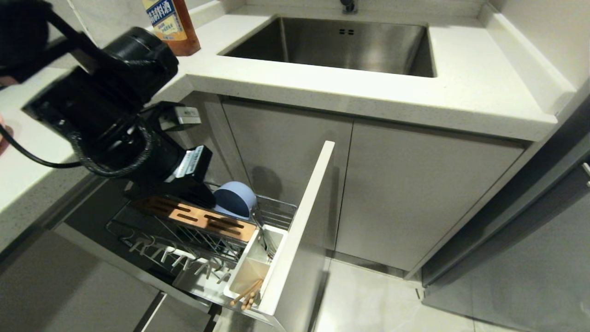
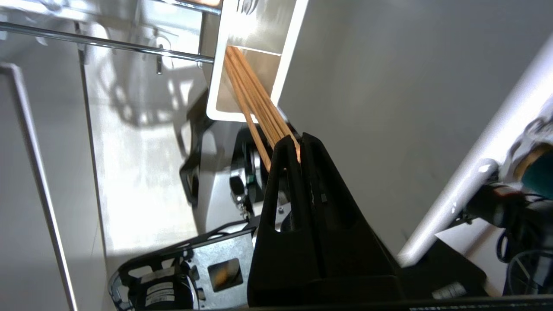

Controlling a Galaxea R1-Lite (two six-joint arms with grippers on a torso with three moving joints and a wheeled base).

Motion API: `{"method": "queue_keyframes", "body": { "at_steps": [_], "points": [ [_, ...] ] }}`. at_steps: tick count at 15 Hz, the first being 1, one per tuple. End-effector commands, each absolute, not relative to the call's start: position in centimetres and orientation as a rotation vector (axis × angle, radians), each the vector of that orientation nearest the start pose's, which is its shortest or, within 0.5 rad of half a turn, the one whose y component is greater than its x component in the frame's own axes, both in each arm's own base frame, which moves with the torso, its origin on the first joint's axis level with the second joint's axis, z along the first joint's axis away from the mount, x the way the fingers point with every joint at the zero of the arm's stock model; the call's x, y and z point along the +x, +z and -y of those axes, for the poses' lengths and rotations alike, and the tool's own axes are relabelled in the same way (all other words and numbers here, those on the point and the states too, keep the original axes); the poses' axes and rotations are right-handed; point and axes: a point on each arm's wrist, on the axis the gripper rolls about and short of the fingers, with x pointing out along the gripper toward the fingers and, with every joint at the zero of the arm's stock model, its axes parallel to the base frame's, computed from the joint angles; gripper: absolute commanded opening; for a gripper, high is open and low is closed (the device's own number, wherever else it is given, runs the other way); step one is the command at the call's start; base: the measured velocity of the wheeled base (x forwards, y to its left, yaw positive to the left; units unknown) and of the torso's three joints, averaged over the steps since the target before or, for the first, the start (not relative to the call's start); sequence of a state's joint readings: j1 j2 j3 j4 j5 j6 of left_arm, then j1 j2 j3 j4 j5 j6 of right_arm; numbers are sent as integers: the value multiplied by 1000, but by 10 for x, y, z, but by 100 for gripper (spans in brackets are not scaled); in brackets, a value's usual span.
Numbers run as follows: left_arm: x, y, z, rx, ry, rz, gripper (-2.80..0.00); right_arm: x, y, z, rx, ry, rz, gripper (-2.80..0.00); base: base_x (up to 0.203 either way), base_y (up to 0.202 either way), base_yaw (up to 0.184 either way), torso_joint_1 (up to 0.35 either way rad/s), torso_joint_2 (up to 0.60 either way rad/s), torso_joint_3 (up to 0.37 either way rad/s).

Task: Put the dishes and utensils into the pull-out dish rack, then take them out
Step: Pick up the plate and place it in the cupboard

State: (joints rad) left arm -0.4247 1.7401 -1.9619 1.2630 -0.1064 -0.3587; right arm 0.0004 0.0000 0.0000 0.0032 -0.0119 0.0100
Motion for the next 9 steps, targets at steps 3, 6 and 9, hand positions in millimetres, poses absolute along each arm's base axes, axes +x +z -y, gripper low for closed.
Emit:
{"method": "queue_keyframes", "body": {
  "at_steps": [3,6,9],
  "points": [
    [173,362,79,-173,-284,-916,-280,-23,75,0,11,-12,-5,-280,0,0,0,0,0,0],
    [141,379,61,-149,-176,-777,-280,-23,75,0,11,-11,-5,-280,0,0,0,0,0,0],
    [124,387,49,-135,-71,-688,-280,-23,75,0,10,-12,-5,-280,0,0,0,0,0,0]
  ]
}}
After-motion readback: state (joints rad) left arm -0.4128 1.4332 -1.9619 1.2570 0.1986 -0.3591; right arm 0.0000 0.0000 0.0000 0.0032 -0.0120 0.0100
